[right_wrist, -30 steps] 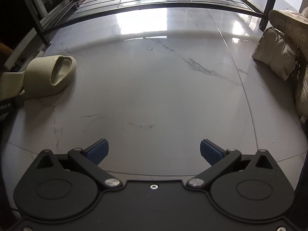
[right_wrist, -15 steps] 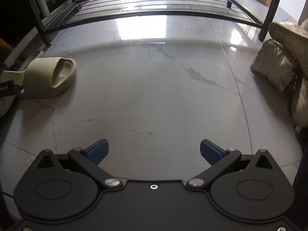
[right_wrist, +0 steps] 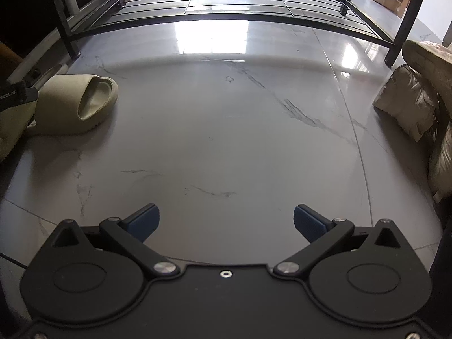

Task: Organize scattered shoes
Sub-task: 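Lower the left gripper onto a beige slide and close on its strap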

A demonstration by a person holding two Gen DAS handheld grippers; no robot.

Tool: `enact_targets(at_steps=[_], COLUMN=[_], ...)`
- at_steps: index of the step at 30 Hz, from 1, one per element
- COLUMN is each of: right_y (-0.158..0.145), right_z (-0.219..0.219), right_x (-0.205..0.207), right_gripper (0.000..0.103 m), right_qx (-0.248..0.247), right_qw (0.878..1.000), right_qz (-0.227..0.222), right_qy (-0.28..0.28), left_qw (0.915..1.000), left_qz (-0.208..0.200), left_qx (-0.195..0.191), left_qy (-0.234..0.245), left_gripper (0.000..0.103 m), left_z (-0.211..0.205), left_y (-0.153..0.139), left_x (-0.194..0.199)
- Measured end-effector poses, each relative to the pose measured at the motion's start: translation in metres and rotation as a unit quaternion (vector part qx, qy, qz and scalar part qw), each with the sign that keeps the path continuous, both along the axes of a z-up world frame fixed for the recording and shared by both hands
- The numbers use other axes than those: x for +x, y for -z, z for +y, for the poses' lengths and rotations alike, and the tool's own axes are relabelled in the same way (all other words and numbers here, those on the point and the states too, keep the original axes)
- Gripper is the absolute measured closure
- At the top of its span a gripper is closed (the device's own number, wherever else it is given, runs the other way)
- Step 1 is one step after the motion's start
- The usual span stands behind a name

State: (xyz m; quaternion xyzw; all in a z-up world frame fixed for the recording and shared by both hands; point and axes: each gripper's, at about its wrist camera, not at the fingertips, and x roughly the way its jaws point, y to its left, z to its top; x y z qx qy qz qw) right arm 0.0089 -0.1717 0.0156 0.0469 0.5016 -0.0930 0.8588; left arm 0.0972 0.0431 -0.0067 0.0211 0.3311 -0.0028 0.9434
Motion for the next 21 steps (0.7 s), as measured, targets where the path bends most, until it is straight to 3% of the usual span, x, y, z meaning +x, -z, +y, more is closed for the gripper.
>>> enact_targets(at_steps=[6,16,21], right_y=[-0.003,-0.001,0.002], right_z=[0.002,0.005,0.008], right_x=[0.001,0.007,0.011], right_gripper=[0.0,0.0,0.0], right_qx=[0.0,-0.015,-0.017], right_qw=[1.0,1.0,1.0], right_qz=[-0.001,0.013,0.023], right_qy=[-0.005,-0.007,-0.013], left_qw=[0.9965,0.9957,0.996], left_qz=[-0.041,-0.018,0.018], left_qx=[0.021,-0.008,-0.032], left_qy=[0.069,0.091,0.082], left_gripper=[0.001,0.001,0.001], left_z=[-0.024,-0.038,-0.04], left_y=[0.001,0.022,0.037], left_x=[-0.002,0.021,0.032])
